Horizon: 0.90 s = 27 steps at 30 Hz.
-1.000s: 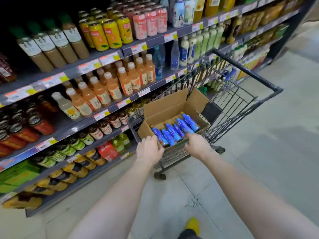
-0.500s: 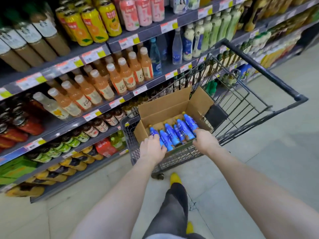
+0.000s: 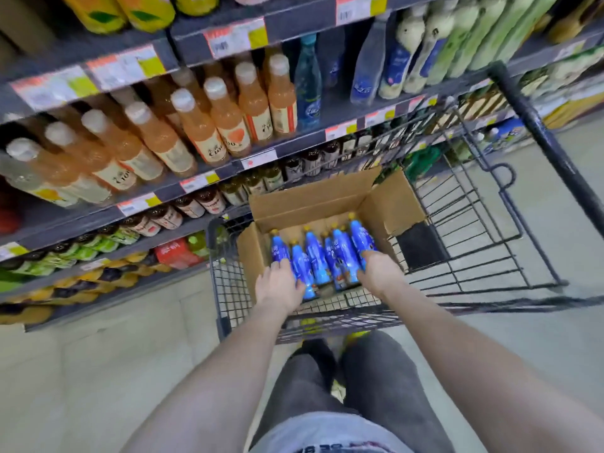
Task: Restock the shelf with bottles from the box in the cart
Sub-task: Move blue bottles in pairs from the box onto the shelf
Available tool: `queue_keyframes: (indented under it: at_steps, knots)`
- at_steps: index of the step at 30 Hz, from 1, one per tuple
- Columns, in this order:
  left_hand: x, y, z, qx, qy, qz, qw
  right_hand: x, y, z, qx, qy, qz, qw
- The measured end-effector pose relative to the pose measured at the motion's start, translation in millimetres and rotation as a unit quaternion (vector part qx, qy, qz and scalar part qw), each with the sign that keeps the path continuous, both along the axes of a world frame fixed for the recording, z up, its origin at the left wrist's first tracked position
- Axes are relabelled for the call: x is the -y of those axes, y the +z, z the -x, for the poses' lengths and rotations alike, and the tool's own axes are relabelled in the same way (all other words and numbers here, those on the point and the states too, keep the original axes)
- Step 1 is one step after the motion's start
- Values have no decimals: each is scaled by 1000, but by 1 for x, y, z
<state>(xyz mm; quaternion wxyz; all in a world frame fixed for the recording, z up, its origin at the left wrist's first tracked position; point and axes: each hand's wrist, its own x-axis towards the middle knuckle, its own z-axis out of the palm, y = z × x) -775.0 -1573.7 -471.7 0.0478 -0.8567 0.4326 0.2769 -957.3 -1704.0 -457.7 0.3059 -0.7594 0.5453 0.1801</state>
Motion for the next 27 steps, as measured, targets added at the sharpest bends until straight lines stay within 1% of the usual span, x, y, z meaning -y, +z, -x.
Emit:
queue_keyframes:
  at_steps: [4,7,11,15,19,24,27]
  knots:
    - [23,-14,-7,-10,30,-19,999,31,-31,-9,-24,36,-43,998]
    - [45,-23,-18,14,51,-32,998,53,-54,-16,-53,77,-64,994]
    - [74,-36,-26,37,40,-55,997,81,-83,-22,-83,140,-59,985]
    - [93,-57,-22,22,45,-93,994,97,-114,-29,-91,158,-72,981]
    - [100,-90,-22,11,71,-114,991,104,-148,-33,-71,131,-99,984]
    - [102,-145,-39,-20,163,-108,981,105,-201,-36,-42,48,-131,989]
    - [100,-172,-45,-31,220,-103,970,94,-225,-40,-7,-24,-148,989]
